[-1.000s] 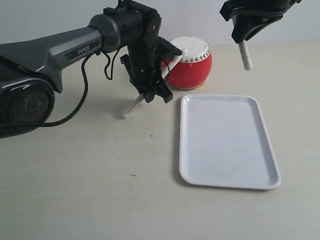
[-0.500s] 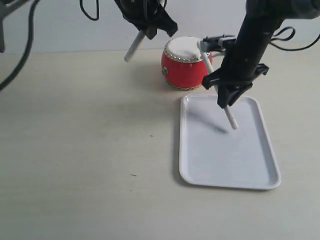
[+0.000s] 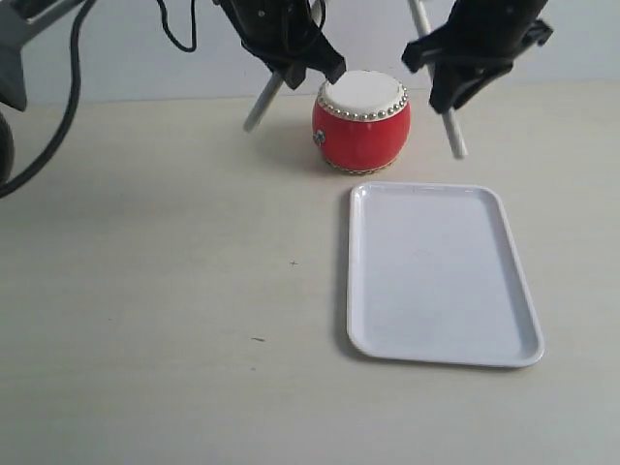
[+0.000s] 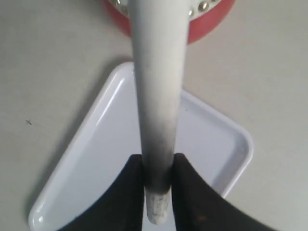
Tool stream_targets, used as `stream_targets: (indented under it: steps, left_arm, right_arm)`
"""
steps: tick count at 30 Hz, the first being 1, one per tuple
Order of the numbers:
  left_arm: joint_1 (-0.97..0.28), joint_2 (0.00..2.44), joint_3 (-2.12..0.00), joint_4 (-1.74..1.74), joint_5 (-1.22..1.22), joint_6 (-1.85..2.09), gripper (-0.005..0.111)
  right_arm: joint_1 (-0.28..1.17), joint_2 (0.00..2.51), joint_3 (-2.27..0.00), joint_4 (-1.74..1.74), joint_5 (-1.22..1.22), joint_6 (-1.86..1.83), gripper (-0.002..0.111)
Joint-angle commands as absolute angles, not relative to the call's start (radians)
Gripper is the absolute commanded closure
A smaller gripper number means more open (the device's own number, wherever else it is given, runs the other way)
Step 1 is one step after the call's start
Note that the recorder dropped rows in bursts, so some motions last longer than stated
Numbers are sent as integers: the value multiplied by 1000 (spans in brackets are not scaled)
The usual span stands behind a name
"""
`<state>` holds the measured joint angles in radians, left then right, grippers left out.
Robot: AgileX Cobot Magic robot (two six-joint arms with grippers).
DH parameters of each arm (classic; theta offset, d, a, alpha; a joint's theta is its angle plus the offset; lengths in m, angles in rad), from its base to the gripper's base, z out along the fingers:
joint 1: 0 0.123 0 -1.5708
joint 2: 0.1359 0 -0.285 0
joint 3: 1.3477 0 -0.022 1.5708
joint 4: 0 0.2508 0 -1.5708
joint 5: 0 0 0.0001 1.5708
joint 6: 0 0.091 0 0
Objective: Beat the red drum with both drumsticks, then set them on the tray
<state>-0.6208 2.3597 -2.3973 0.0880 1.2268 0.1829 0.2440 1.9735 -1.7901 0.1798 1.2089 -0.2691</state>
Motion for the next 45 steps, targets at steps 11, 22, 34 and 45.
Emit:
stream_targets:
  steps: [11,22,34,45]
  left_arm:
    - [-616,2214,-2252,-44,1221,209,107]
    - [-567,1868,-1622,-67,890,206,107]
    - [-567,1599,-1186,-76,588,199,107]
    - [-565,1465,-1094,-94,484,199,107]
  right_arm:
    - [244,1750,-1676,38,1221,-251,108]
    - [244,1758,-1555,19,1221,-126,108]
    - [244,1773,-1552,240,1221,60,108]
    - [244,1775,-1364,174,1221,142,108]
